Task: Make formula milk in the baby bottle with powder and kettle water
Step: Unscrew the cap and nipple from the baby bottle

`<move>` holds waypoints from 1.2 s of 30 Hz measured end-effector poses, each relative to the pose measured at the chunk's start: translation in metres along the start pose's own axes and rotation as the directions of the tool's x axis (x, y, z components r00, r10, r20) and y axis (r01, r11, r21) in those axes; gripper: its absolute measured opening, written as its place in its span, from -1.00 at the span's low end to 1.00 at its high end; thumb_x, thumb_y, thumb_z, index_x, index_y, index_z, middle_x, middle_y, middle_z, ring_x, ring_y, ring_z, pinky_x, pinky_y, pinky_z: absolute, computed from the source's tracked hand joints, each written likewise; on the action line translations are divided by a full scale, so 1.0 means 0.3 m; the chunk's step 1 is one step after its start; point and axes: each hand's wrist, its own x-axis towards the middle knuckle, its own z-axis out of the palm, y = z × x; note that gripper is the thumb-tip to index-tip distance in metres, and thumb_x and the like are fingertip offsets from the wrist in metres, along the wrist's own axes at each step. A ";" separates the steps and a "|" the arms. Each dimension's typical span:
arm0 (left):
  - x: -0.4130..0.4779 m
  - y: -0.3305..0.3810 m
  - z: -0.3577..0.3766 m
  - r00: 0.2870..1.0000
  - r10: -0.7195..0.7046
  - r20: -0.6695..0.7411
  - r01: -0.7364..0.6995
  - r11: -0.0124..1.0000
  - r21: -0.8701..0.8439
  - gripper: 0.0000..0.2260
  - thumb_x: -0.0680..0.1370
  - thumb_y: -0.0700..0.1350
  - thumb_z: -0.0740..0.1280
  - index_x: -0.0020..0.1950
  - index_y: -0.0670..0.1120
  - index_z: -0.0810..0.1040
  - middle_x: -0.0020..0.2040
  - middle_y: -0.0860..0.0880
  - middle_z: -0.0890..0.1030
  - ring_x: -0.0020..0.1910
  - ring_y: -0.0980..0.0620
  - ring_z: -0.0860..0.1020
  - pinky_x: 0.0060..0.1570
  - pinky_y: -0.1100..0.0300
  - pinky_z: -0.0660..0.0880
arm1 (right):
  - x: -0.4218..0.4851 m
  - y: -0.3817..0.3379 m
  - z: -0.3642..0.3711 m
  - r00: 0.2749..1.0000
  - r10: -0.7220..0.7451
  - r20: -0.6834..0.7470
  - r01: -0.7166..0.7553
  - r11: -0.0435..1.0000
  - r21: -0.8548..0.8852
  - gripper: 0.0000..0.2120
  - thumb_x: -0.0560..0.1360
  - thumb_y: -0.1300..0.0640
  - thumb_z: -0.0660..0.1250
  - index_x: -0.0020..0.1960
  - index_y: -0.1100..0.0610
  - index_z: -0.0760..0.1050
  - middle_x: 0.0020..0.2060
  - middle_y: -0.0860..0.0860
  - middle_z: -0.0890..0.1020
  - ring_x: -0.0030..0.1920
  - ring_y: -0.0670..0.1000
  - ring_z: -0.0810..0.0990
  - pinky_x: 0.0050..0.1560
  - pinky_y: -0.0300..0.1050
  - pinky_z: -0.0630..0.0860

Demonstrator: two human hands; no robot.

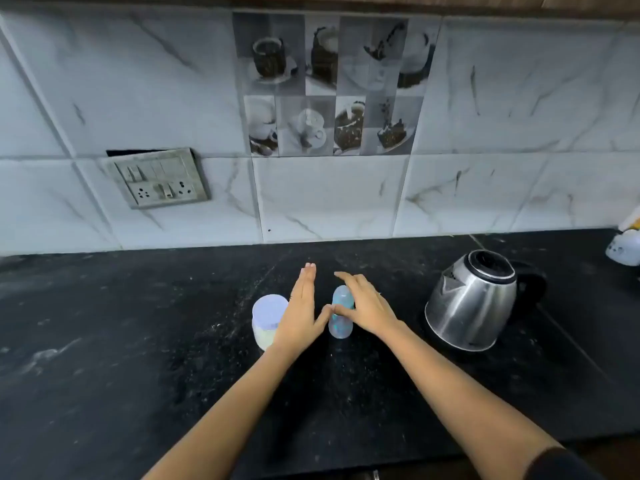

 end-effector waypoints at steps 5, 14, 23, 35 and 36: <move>-0.016 -0.023 0.063 0.975 -0.190 0.111 0.200 0.976 -0.085 -0.24 0.51 -0.04 0.38 0.55 -0.10 -0.02 0.55 0.00 0.07 0.51 0.09 0.05 0.38 0.31 -0.02 | 0.017 -0.013 0.007 0.994 0.068 0.084 -0.064 0.997 -0.051 -0.47 0.44 0.06 0.41 0.37 -0.01 0.34 0.17 0.04 0.41 0.20 0.06 0.44 0.09 -0.05 0.47; -0.016 -0.066 0.179 0.930 -0.263 0.257 0.340 0.883 -0.324 -0.44 0.36 -0.13 0.51 0.32 0.01 0.43 0.11 0.12 0.58 0.11 0.17 0.52 -0.06 0.55 0.35 | -0.006 -0.009 -0.019 0.979 0.076 0.190 -0.083 0.996 0.028 -0.54 0.37 0.13 0.44 0.24 0.00 0.44 0.13 0.01 0.43 0.09 0.02 0.45 0.09 0.01 0.51; -0.018 -0.083 0.214 0.947 -0.275 0.165 0.320 0.836 -0.446 -0.66 0.40 -0.15 0.48 0.10 0.10 0.50 -0.09 0.18 0.60 -0.10 0.32 0.54 -0.13 0.48 0.43 | 0.006 -0.049 -0.008 0.984 0.131 0.122 -0.062 0.888 -0.455 -0.41 0.45 -0.33 0.23 0.15 0.17 0.39 -0.05 0.09 0.56 -0.10 0.15 0.59 -0.22 -0.03 0.46; 0.007 -0.151 0.248 0.962 -0.183 0.200 0.257 0.853 -0.454 -0.56 0.37 -0.05 0.53 0.20 -0.03 0.51 0.07 0.09 0.61 0.08 0.19 0.55 0.12 0.30 0.46 | 0.045 0.008 -0.082 0.874 -0.034 0.484 0.179 0.950 -0.257 -0.62 0.49 0.13 0.27 0.30 -0.01 0.35 0.02 0.02 0.40 0.00 0.05 0.43 0.03 0.14 0.48; 0.009 -0.153 0.247 0.961 -0.182 0.208 0.259 0.857 -0.445 -0.55 0.37 -0.04 0.53 0.21 -0.04 0.50 0.09 0.08 0.61 0.10 0.18 0.55 0.13 0.30 0.46 | 0.050 0.012 -0.093 0.862 -0.076 0.502 0.218 0.948 -0.231 -0.60 0.49 0.21 0.27 0.29 -0.03 0.36 0.06 0.01 0.40 0.05 0.03 0.40 0.08 0.14 0.47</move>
